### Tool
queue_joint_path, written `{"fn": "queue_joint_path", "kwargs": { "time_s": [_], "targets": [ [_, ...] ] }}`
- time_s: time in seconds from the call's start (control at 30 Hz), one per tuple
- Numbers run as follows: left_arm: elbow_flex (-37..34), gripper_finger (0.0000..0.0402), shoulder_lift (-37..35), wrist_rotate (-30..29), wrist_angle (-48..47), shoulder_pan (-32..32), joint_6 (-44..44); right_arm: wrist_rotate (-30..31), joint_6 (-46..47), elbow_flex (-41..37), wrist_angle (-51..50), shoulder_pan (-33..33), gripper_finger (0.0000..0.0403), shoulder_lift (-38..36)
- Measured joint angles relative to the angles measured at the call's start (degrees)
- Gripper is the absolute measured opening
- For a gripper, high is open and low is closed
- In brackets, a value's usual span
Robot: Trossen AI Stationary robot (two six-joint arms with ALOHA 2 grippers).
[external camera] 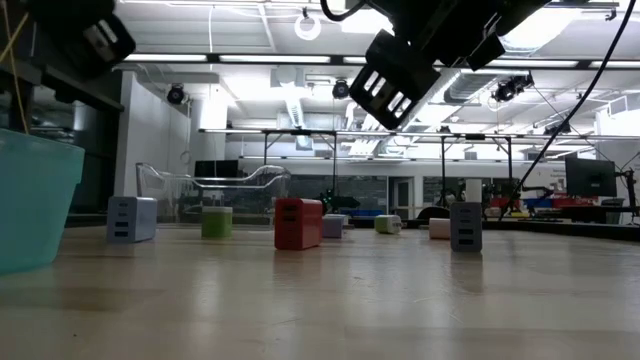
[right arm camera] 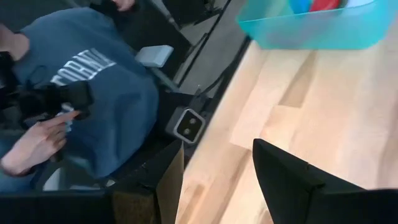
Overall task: Pick & Place Office items
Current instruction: Put the left blue charger adapter into the transparent bin
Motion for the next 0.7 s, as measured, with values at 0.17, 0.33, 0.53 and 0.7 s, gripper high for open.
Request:
{"fn": "queue_joint_path", "kwargs": {
  "time_s": [0.17,0.33,0.53,0.7],
  "targets": [
    [0.0,0.0166,-2.22,-0.07,-0.23,5.3,0.48,2.83,-0.11,-0.01,0.02,-0.64,0.018,0.0],
    [0.0,0.0166,-2.38,-0.11,-1.22,11.67,2.67,4.35,-0.11,-0.01,0.02,-2.93,0.018,0.01],
    [0.0,0.0166,-2.38,0.3,-2.9,19.3,5.15,4.36,0.41,-0.01,0.04,-7.11,0.018,0.01],
    [0.0,0.0166,-2.65,2.69,-2.93,23.4,9.95,3.36,0.47,-0.01,0.04,-10.55,0.018,0.02]
  ]
}}
